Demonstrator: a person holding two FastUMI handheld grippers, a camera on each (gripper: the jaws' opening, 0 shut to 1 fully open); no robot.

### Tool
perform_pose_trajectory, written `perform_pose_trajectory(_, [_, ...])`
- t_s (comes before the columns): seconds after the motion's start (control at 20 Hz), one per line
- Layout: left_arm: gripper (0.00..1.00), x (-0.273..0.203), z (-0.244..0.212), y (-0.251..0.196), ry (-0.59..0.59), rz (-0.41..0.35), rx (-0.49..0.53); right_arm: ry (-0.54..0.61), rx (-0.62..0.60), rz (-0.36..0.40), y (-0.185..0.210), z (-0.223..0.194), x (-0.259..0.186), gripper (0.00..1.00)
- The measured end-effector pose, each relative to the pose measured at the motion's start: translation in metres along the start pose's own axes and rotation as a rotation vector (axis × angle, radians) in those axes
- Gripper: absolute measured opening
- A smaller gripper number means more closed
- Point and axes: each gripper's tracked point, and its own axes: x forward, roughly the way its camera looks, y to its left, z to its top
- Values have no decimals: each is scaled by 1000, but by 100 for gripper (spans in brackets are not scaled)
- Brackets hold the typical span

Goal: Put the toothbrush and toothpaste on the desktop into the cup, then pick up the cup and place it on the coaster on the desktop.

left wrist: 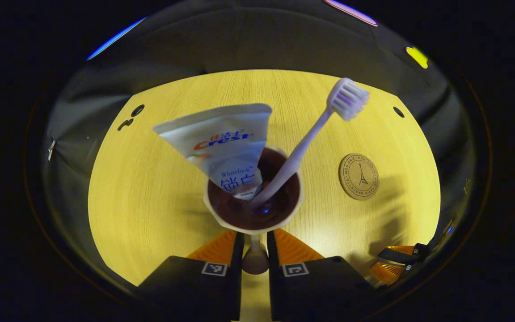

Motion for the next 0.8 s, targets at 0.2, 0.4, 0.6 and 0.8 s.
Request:
perform_pose_trajectory(0.2, [23,0,-1,-2,-14,1,-27,6,-9,11,6,-3,-2,27])
perform_pose_trajectory(0.4, [22,-2,1,-5,-32,-2,-54,7,-13,12,7,-3,-4,27])
perform_pose_trajectory(0.6, [21,1,4,-2,-54,2,-39,-1,-5,5,5,0,-7,27])
perform_pose_trajectory(0.8, [26,3,3,-4,-52,-10,-29,-16,-2,-2,3,3,-11,44])
